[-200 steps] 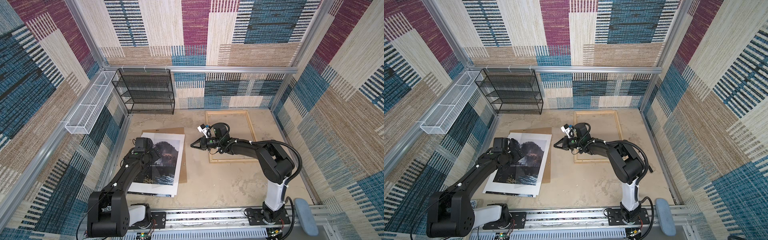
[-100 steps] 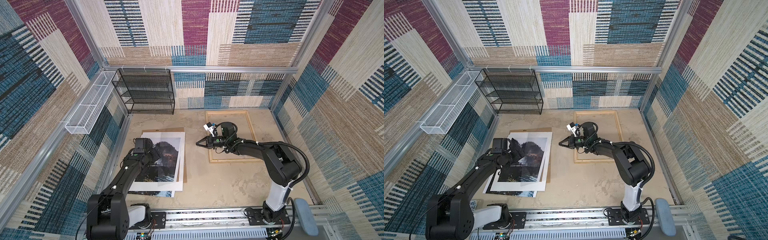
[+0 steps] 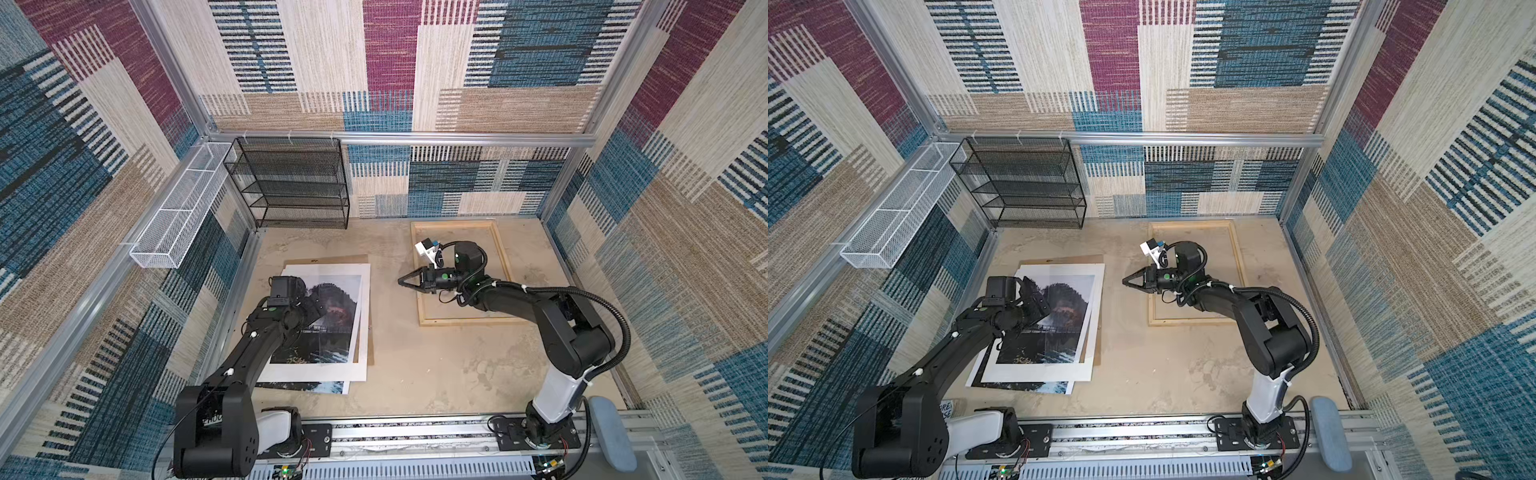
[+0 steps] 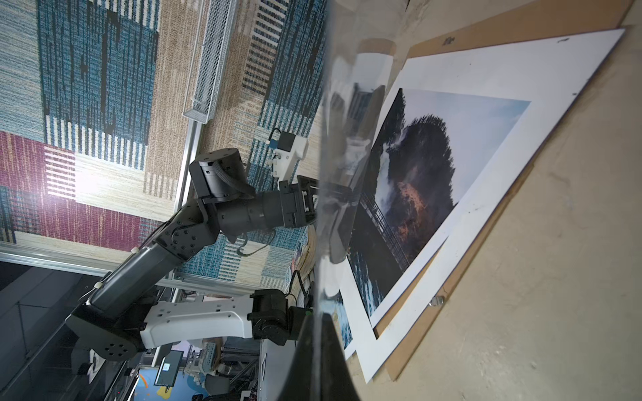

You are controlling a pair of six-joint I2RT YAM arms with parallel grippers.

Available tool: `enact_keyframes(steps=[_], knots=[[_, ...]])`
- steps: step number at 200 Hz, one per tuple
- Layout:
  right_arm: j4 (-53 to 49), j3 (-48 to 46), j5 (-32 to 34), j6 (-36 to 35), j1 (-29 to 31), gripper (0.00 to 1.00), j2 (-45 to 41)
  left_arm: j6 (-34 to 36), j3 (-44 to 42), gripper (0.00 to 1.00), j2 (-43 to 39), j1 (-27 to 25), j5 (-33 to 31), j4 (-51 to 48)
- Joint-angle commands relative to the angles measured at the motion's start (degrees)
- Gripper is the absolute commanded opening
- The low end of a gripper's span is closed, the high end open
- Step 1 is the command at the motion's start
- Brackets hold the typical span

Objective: Put the photo into the frame

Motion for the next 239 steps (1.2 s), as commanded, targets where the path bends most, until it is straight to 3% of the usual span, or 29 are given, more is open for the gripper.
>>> enact_keyframes(steps=[1,50,76,108,182,239], knots=[[0.97,0.41,-1.86,-1.62,-1.01,0.0,-0.91,1.37,0.08,0.93,-0.05,-0.54,2.75,1.76],[-10.17,2.12,-0.98,-10.51,-4.79,0.0,-3.19,2.38,-0.21,0.93,-0.93,-4.04,7.9,6.56],[-15.9,3.25,-1.28,-15.9,-7.05,0.0,-3.71,-0.9,-2.16,0.93,-0.54,-7.74,10.59,13.36],[-21.12,3.72,-2.1,-21.07,-11.34,0.0,-4.22,-2.24,-2.07,0.93,1.66,-13.49,8.47,18.43],[-35.56,7.62,-7.37,-36.8,-23.35,0.01,-4.5,-3.21,7.79,0.92,17.1,-21.96,8.19,21.77],[-51.66,19.02,-5.97,-50.89,-30.71,0.01,6.87,-3.85,20.44,0.91,30.92,-25.82,9.77,22.11]])
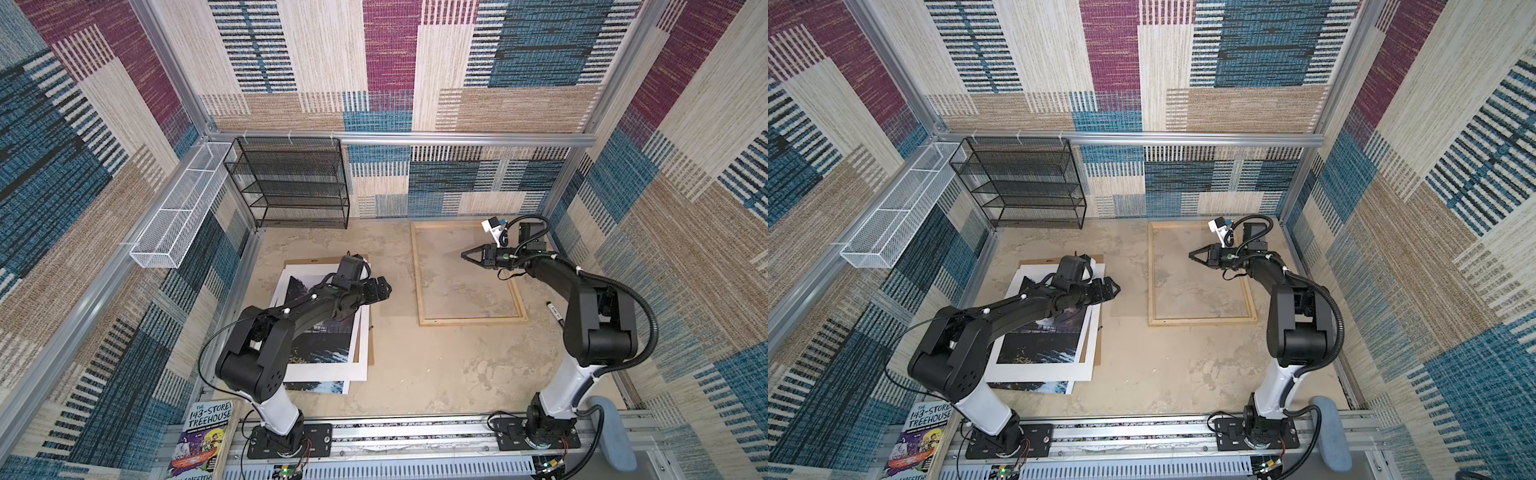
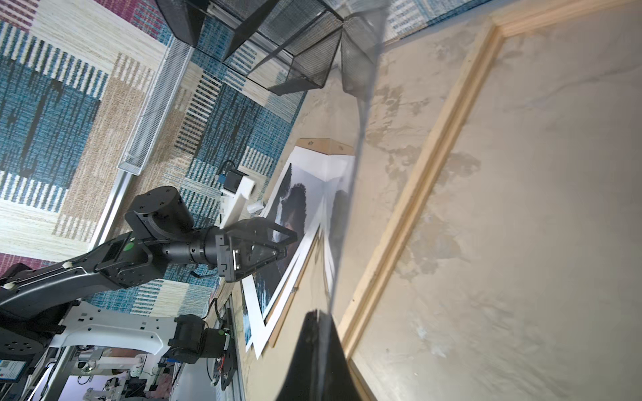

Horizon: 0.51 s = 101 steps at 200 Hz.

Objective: Put the photo into the frame

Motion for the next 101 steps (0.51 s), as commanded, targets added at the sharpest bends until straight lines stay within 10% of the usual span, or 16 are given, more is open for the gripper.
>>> enact_keyframes(steps=[1,101], knots=[[-8.62,3.67,-0.95,-8.82,-2.07,0.01,3.99,-1.03,3.92,0.91,3.8,-1.01,1.42,1.21],[-17.86,10.24,6.51,-14.97,-9.53,0.1,12.84,-2.92,14.27,0.91,15.47,-2.34,6.47,5.28]])
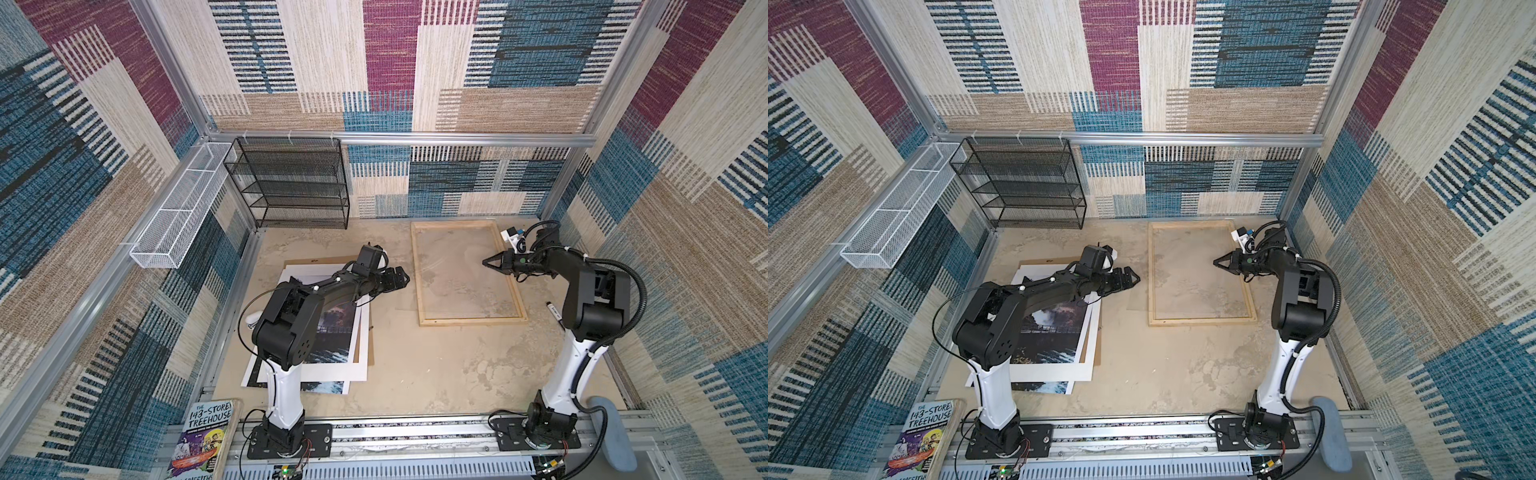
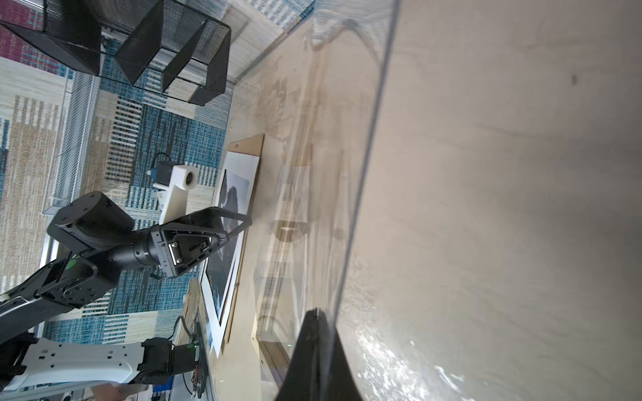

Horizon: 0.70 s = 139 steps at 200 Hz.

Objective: Put the photo into the frame

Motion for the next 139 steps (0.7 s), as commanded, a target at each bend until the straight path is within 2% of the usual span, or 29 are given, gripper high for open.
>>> enact_keyframes(steps=[1,49,112,139], knots=[[-0.53,0.99,1.22,-2.41,-0.38,0.1,0.89,-1.57,1.39,0.91,1.33,-0.11,1.62,1.45],[-2.15,3.78,1.88,-3.05,-0.74,0.17,3.93,-2.23,3.5,0.89,4.03,-0.92,2.66,1.46],[-0.72,2.48,3.77,-1.77,-0.92,0.27,4.23,-2.53,4.14,0.89,4.65,-1.67,3.64,1.46],[1.1,0.43,3.47,-1.15,-1.01,0.38,4.22,-2.43,3.86,0.88,4.48,-2.21,4.08,1.5]])
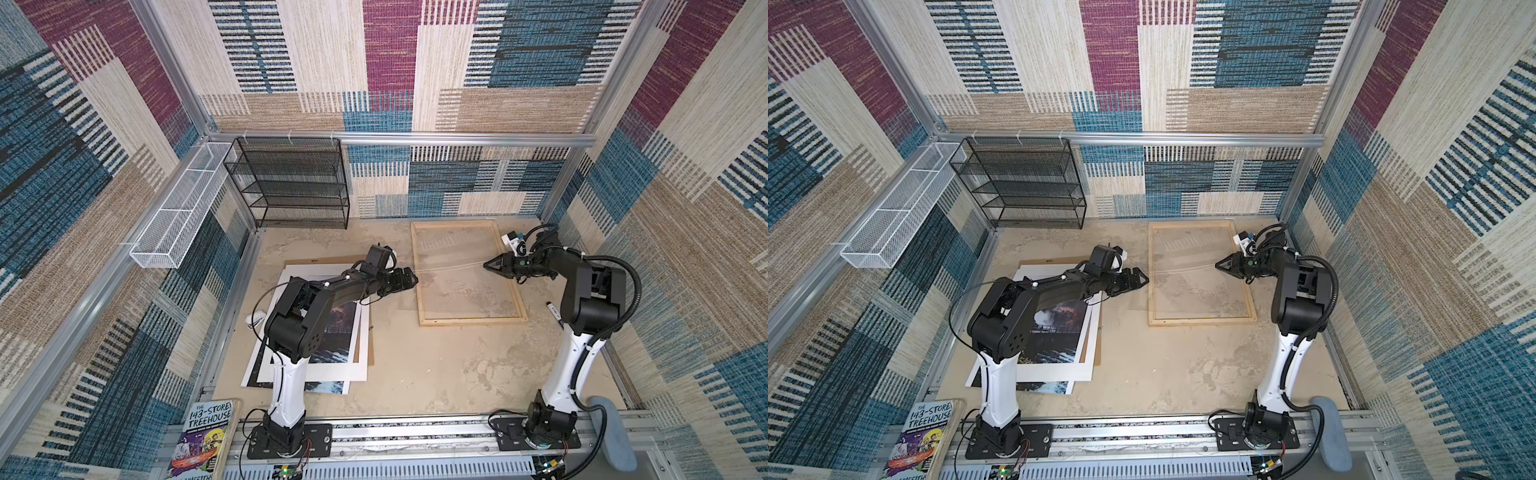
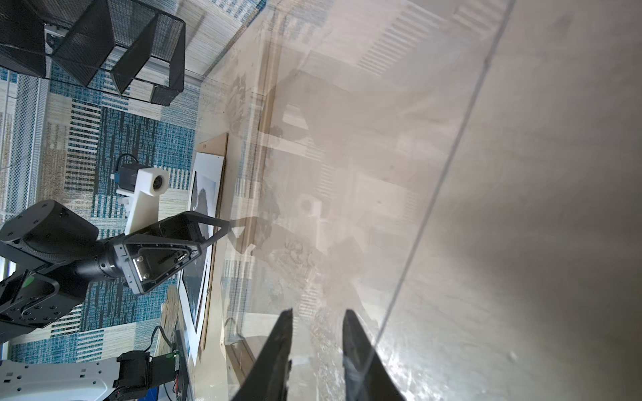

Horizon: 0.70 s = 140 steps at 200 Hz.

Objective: Put the photo into the frame

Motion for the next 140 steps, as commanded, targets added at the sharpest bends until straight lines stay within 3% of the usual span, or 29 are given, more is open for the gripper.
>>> enact_keyframes(steps=[1,63,140], knots=[[2.39,-1.39,-0.2,0.45,-0.04,0.38,0.18,-1.84,0.23,0.88,-0.07,-0.47,1.59,0.82],[6.93,-5.24,1.47,3.8,-0.34,0.53,-1.38,-2.04,-1.25,0.87,-1.44,-1.77,2.24,1.62],[14.45,-11.61,3.69,10.33,-0.31,0.48,-4.84,-3.08,-4.2,0.76,-2.88,-2.75,2.87,4.0]])
